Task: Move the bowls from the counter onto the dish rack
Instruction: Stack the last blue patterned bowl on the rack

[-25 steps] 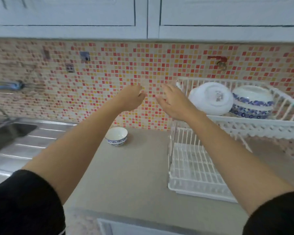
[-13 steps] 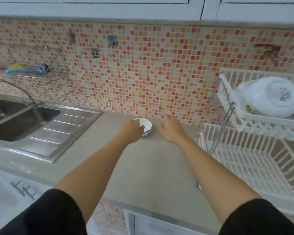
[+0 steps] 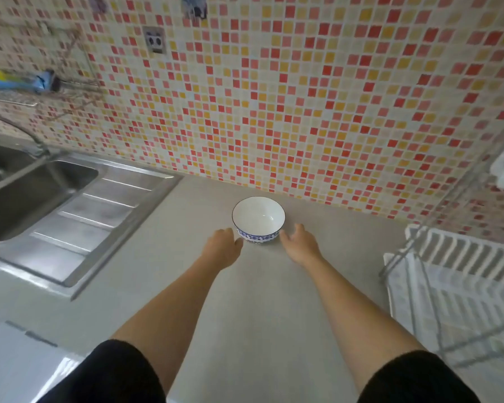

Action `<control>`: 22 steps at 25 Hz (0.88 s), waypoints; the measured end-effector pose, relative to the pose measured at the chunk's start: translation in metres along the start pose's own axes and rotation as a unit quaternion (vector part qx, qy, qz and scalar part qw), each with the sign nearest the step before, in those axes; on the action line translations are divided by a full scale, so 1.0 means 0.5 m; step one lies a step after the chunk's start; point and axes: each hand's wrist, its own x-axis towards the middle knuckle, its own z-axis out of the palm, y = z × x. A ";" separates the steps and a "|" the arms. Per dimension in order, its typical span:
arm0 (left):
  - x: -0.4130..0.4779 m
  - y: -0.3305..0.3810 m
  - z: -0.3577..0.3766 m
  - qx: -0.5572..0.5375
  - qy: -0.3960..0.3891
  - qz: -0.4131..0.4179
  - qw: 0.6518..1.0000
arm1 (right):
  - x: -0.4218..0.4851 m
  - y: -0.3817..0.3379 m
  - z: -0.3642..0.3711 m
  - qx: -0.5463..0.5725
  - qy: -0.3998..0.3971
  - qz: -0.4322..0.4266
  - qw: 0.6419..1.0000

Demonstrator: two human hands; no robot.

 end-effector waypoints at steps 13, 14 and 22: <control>0.172 0.026 0.091 -0.264 0.020 -0.115 0.957 | 0.214 0.017 0.126 0.195 -0.018 0.101 0.975; 0.171 0.028 0.089 -0.270 0.022 -0.122 0.955 | 0.214 0.016 0.127 0.205 -0.019 0.100 0.973; 0.083 0.025 0.070 -0.319 0.080 -0.146 0.933 | 0.076 0.015 0.101 0.320 0.014 0.066 0.945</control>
